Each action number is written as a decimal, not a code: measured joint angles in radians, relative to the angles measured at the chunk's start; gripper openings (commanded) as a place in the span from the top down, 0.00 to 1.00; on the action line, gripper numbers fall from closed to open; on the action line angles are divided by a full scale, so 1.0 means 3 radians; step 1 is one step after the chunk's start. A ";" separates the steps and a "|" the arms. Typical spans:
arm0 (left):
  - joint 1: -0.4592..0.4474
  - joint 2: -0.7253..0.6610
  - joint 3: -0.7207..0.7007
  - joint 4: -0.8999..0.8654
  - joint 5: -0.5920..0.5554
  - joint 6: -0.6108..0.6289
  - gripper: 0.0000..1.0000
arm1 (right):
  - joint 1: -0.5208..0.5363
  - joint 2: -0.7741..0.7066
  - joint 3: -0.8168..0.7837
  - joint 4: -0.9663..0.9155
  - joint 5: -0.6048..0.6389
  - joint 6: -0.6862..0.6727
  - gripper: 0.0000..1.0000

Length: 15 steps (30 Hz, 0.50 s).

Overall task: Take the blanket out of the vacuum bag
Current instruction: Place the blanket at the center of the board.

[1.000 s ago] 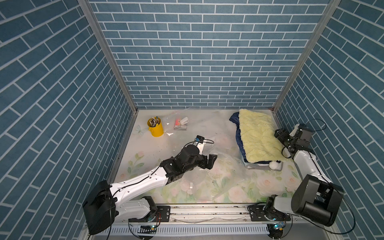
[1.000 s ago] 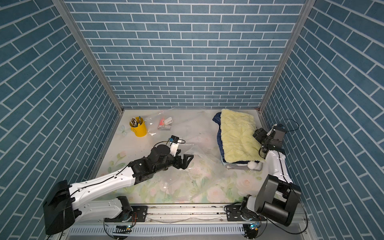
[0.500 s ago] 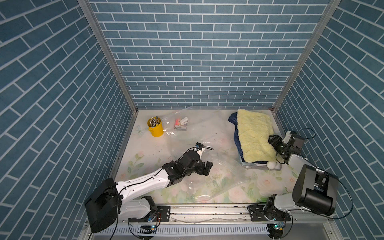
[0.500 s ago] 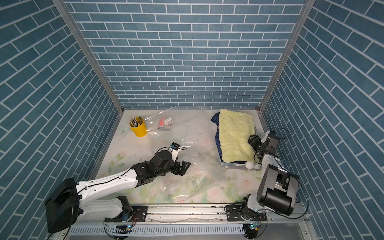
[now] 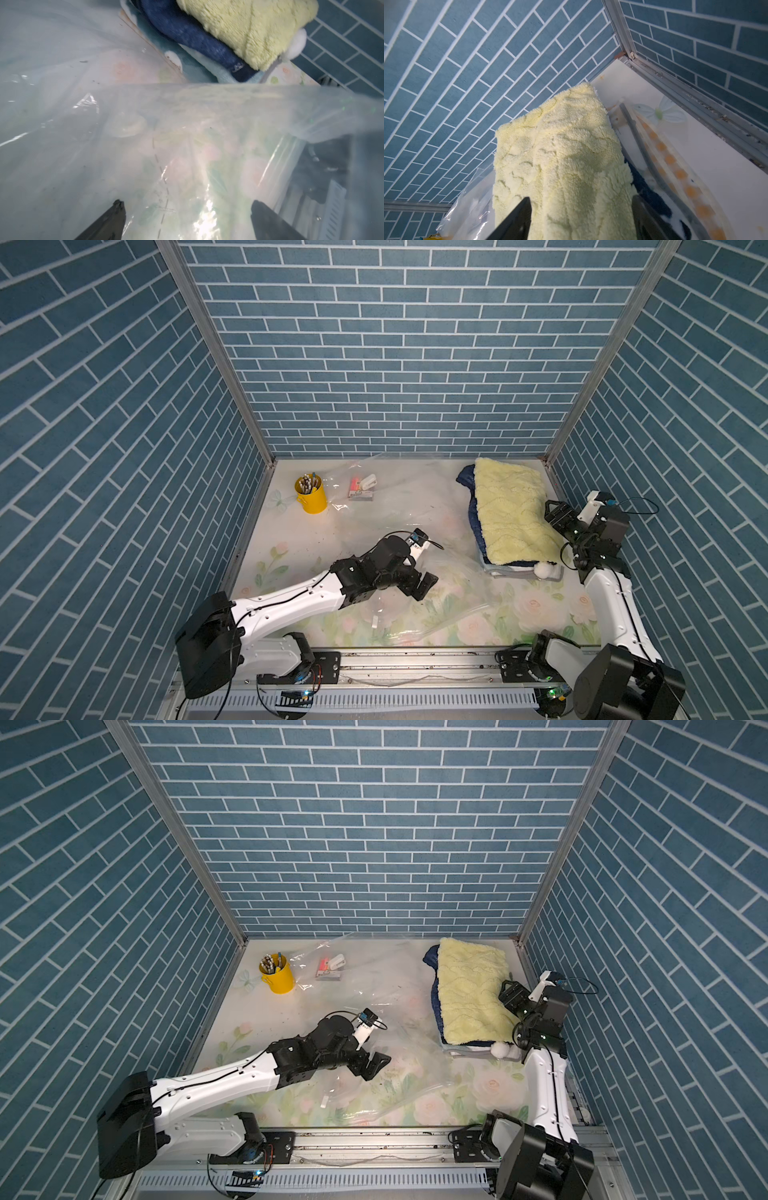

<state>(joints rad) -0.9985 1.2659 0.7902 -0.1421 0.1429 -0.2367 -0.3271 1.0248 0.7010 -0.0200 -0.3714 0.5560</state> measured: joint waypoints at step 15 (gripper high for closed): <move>-0.0150 -0.0132 0.0342 -0.0551 0.0198 0.0234 0.01 | 0.0134 -0.0197 -0.0003 -0.0084 -0.0323 -0.0042 0.28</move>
<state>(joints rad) -1.0435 1.2263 0.8928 -0.3073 0.2024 -0.1665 -0.2871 0.9657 0.7002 -0.0452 -0.4683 0.5434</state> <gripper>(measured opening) 0.995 0.737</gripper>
